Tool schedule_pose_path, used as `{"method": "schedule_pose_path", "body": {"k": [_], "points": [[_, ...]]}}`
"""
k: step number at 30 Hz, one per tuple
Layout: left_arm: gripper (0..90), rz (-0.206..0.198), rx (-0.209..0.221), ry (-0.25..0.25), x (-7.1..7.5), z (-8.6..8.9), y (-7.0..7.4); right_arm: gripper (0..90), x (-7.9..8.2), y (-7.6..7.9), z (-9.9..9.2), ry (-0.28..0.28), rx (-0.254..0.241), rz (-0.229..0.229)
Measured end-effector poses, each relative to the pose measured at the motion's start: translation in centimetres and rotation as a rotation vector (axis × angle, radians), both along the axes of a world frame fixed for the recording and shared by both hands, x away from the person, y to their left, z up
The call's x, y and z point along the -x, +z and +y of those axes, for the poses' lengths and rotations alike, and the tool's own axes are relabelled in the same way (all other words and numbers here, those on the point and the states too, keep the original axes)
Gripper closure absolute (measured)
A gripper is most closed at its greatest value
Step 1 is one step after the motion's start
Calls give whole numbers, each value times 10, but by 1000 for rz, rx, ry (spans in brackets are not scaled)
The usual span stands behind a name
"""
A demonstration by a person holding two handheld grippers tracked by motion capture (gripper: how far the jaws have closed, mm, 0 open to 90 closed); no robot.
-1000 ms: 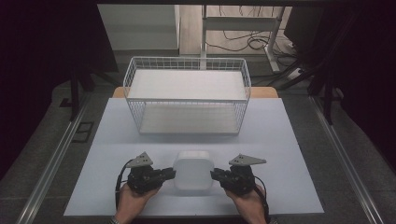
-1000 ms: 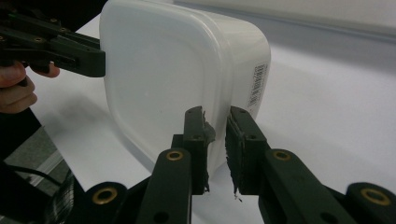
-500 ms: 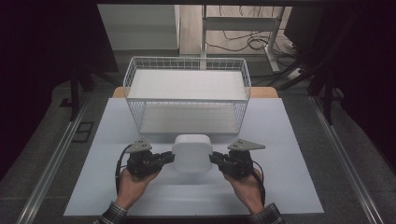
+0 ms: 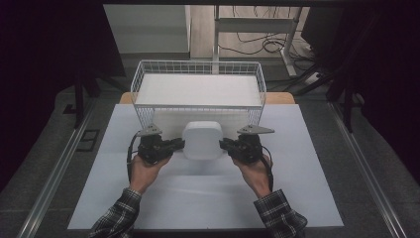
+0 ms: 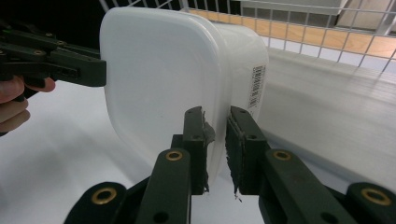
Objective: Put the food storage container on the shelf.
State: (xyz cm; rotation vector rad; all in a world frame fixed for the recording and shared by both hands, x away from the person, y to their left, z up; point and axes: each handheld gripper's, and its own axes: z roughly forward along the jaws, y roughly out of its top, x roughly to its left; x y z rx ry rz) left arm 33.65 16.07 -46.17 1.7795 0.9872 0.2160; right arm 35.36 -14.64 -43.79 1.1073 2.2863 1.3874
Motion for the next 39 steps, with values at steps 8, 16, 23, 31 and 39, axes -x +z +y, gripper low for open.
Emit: {"method": "schedule_pose_path", "body": {"k": [8,16,23,31,39], "points": [[806,27,-17,26,-23,-1,-11,778,-20,-11,4,-22,4,21],[803,56,-32,41,-38,-8,-24,773,-36,-29,2,-44,20,60],[798,83,-20,63,-47,-10,-33,765,-50,-37,5,-61,39,84],[779,-4,-94,97,-49,-16,-31,696,-58,-39,6,-64,30,78],[750,-71,-154,166,-59,-23,-27,683,-68,-37,16,-105,64,-21]]}}
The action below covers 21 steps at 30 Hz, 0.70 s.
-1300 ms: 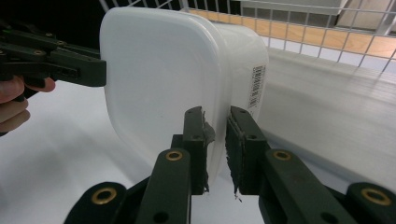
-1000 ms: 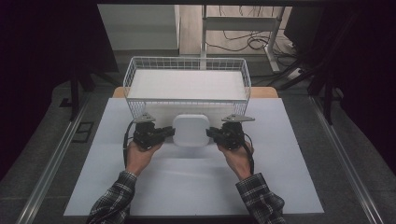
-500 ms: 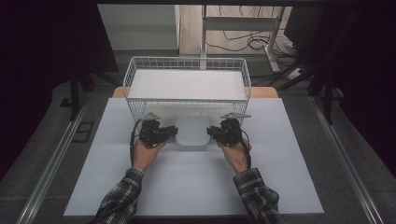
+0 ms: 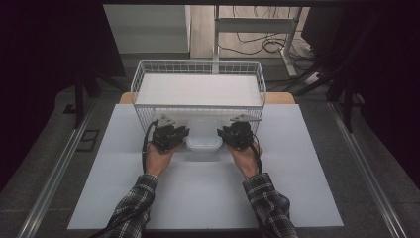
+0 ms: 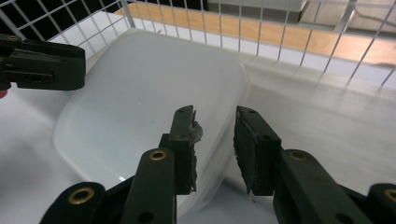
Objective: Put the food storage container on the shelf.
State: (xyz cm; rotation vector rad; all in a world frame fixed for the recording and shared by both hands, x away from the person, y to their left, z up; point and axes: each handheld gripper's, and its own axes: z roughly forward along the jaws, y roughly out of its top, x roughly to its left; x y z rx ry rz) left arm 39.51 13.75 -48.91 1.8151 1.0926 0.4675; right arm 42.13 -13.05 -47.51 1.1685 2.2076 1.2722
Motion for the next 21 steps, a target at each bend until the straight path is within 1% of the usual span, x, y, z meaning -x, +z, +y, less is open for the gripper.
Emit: {"method": "schedule_pose_path", "body": {"k": [2,4,5,8,9,11,12,13,14,16,18,21], "points": [[726,-5,-1,23,-4,-1,0,681,-4,0,3,-15,8,-18],[681,-5,-9,47,-8,-1,1,680,-8,0,4,-28,3,-22],[640,-3,-3,48,-8,0,2,678,-10,1,5,-35,-1,-18],[565,-28,23,44,-1,6,7,682,-11,4,4,-56,9,-15],[549,-34,24,31,4,8,9,684,-10,5,3,-55,7,-24],[501,-49,14,28,13,11,10,692,-6,9,0,-42,-17,-23],[464,-51,15,16,18,12,10,697,-4,11,-2,-33,-24,-24],[433,-57,13,15,24,14,11,710,0,13,-3,-25,-26,-28],[411,-58,14,14,29,16,11,721,3,14,-4,-15,-27,-37],[332,-60,47,-13,42,22,12,768,12,17,-6,4,-14,-54],[279,-67,48,-31,53,26,13,804,19,19,-8,22,-8,-65],[208,-75,37,-50,73,32,11,851,30,21,-10,53,-8,-59]]}}
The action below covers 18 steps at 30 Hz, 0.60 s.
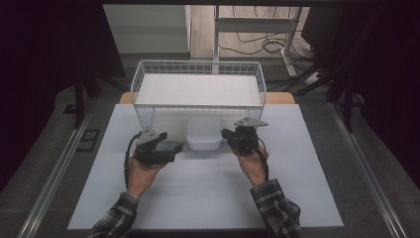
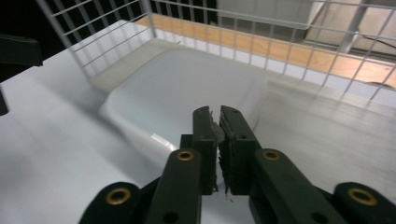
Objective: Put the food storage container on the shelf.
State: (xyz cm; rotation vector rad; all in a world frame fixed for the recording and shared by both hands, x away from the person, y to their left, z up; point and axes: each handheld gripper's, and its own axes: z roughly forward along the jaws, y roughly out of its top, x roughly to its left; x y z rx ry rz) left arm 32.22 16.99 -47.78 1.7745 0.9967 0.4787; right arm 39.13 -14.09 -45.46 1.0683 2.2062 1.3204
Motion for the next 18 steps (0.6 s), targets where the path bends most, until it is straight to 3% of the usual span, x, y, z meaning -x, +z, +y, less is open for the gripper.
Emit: {"method": "schedule_pose_path", "body": {"k": [3,6,10,14,18], "points": [[156,15,16,-29,19,5,-6,866,11,1,-1,38,-5,8],[97,37,-2,-41,33,7,-9,872,23,3,-1,81,2,3],[57,37,-37,-60,55,8,-14,887,39,5,0,125,-3,2],[28,21,-62,-51,77,11,-21,892,51,1,2,153,3,6],[9,-2,-64,-46,95,19,-27,892,52,-10,9,173,18,32]]}}
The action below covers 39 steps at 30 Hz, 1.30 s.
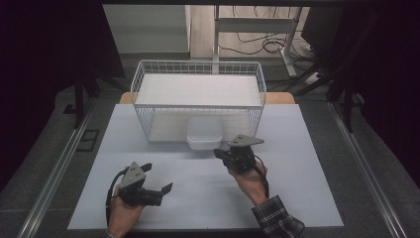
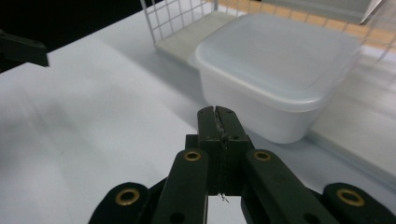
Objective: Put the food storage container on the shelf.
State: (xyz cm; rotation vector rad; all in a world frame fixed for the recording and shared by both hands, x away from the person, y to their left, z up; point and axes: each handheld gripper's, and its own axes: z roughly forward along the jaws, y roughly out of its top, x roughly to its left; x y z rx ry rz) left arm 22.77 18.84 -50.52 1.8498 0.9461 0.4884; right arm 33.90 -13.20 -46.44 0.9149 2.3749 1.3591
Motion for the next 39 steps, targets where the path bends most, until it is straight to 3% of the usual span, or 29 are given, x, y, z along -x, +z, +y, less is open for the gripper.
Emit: {"method": "schedule_pose_path", "body": {"k": [5,9,12,15,39], "points": [[8,-44,-28,10,20,8,-5,893,-5,-14,15,14,36,13],[7,-84,-23,7,28,10,-4,893,-16,-25,27,6,64,9],[0,-65,0,-10,29,9,-6,893,-25,-28,31,-11,61,14],[0,-42,-9,-20,28,9,-9,894,-34,-32,34,-23,52,29],[0,-13,13,-18,24,12,-12,894,-81,-32,53,-78,108,9]]}}
